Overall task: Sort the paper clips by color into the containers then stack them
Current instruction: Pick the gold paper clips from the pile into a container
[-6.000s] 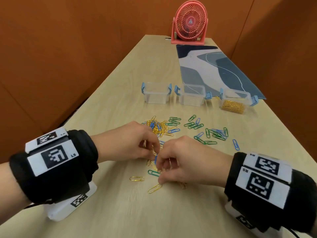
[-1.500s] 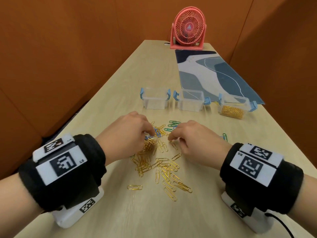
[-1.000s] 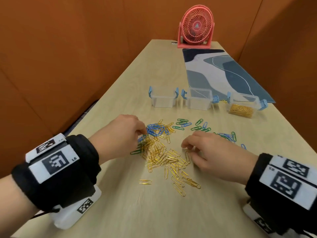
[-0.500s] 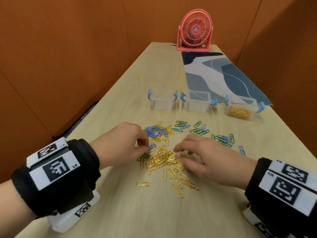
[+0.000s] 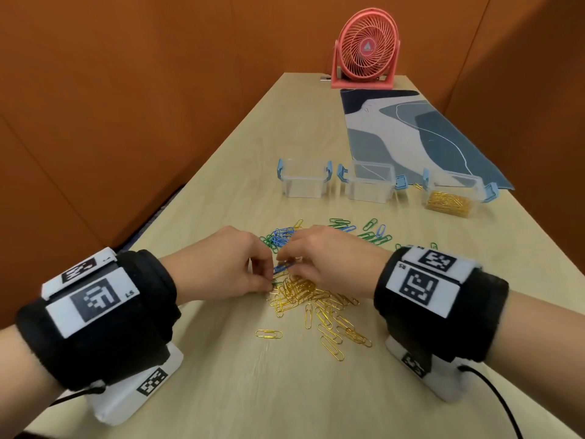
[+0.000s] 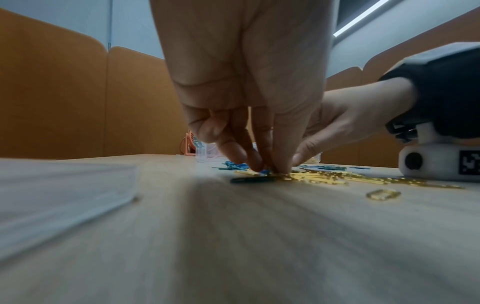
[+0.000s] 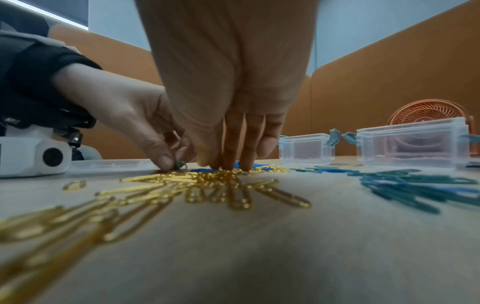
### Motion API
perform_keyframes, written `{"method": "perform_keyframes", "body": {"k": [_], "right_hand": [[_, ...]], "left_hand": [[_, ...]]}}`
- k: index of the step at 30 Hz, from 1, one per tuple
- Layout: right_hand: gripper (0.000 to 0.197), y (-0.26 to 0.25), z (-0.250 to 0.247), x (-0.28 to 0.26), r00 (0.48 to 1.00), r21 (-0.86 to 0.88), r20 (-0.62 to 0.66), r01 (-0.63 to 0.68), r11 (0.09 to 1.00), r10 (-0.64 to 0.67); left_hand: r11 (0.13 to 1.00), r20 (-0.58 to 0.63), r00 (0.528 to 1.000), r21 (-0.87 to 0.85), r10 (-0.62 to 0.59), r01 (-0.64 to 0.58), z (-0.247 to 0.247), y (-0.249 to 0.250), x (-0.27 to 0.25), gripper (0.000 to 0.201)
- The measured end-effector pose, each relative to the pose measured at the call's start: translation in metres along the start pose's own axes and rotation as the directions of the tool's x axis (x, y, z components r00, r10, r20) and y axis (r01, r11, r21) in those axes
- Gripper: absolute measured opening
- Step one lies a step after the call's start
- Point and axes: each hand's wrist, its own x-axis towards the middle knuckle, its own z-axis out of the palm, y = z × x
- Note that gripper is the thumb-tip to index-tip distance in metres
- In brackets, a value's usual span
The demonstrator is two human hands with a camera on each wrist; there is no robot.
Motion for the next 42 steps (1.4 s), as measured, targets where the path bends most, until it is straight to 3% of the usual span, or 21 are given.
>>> {"method": "perform_keyframes", "body": {"k": [4, 8, 11, 15, 20, 22, 31, 34, 37, 42], "right_hand": [[0.026, 0.0, -0.001, 0.002, 1.0, -0.018, -0.002, -0.019, 1.0, 0.019], [0.016, -0.001, 0.0, 0.001, 0.999, -0.04, -0.039, -0.01, 0.999, 0.008], [0.014, -0.001, 0.001, 0.001, 0.998, -0.061, -0.059, -0.012, 0.998, 0.008], [0.02, -0.002, 0.0, 0.0, 0.996, -0.061, -0.084, -0.01, 0.998, 0.005], [0.028, -0.006, -0.001, 0.0, 0.998, -0.107, -0.062, 0.009, 0.994, -0.015], [0.025, -0.006, -0.001, 0.0, 0.999, -0.124, -0.049, 0.011, 0.992, -0.017], [0.023, -0.006, 0.002, 0.001, 0.993, -0.207, -0.111, 0.022, 0.978, -0.046], [0.021, -0.003, -0.001, 0.0, 0.979, -0.154, -0.203, -0.062, 0.986, 0.03], [0.022, 0.0, -0.002, -0.001, 0.929, -0.021, -0.316, -0.21, 0.977, 0.193], [0.022, 0.006, 0.0, 0.0, 0.861, 0.127, -0.344, -0.353, 0.927, 0.375]], "left_hand": [[0.998, -0.139, 0.989, 0.001, -0.056, 0.056, 0.0, -0.001, 0.001, 0.004], [0.992, -0.309, 0.944, 0.008, -0.116, 0.124, -0.001, -0.006, 0.007, 0.005], [0.978, -0.357, 0.914, 0.005, -0.194, 0.21, -0.004, -0.015, 0.01, 0.006], [0.973, -0.299, 0.935, 0.069, -0.189, 0.219, -0.006, -0.03, 0.007, 0.016], [0.987, -0.074, 0.997, 0.163, 0.0, 0.012, -0.004, -0.016, -0.008, 0.025], [0.991, 0.016, 1.0, 0.13, 0.009, -0.011, -0.005, -0.015, -0.01, 0.029], [1.0, 0.115, 0.993, 0.025, -0.005, 0.002, -0.019, -0.024, -0.005, 0.021], [1.0, 0.156, 0.988, 0.016, -0.011, 0.009, -0.016, -0.024, -0.003, 0.014], [0.999, 0.162, 0.986, 0.034, -0.024, 0.019, -0.013, -0.022, -0.002, 0.01], [0.999, 0.115, 0.992, 0.015, -0.046, 0.044, -0.011, -0.018, -0.002, 0.006]]}}
